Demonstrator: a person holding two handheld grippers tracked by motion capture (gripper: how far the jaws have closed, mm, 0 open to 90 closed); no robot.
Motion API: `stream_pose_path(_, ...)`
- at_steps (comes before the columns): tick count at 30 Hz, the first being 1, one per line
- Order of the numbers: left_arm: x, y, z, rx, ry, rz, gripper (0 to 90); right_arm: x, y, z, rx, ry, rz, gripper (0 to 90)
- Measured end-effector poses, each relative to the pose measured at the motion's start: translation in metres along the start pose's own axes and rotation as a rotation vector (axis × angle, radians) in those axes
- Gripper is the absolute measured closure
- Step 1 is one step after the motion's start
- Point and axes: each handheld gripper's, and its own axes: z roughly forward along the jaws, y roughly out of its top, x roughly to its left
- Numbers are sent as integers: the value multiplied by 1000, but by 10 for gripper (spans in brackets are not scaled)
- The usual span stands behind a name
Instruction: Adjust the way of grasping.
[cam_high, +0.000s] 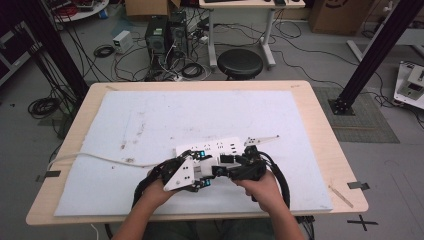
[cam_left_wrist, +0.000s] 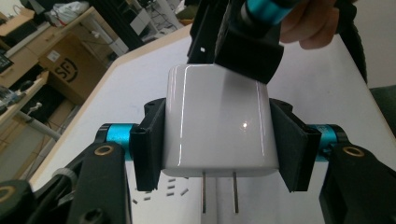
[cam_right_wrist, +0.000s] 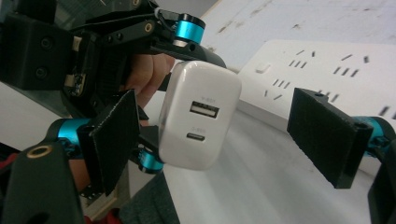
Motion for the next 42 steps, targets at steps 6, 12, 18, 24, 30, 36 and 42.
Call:
stream_pose_path(6, 0, 3, 1, -15, 8, 9, 425, -3, 0, 6, -24, 43, 21, 253)
stream_pose_path(12, -1, 5, 2, -21, 11, 11, 425, -5, 1, 9, -24, 86, 39, 376)
stream_pose_path(18, -1, 4, 5, -9, 11, 19, 425, -6, 0, 10, -13, 118, 38, 534)
stream_pose_path(24, -2, 5, 7, 9, 12, 40, 421, -7, 0, 10, 4, 128, 55, 591)
stream_pose_path(30, 1, 5, 7, 6, 28, 14, 335, -5, 1, 6, -23, 122, 14, 631)
stream_pose_path(36, 11, 5, -10, 3, 51, -15, 243, -5, 5, -6, -51, 76, 3, 633)
stream_pose_path(42, 30, -1, -44, -17, 124, -90, 187, -1, 13, -20, -79, 19, -45, 632)
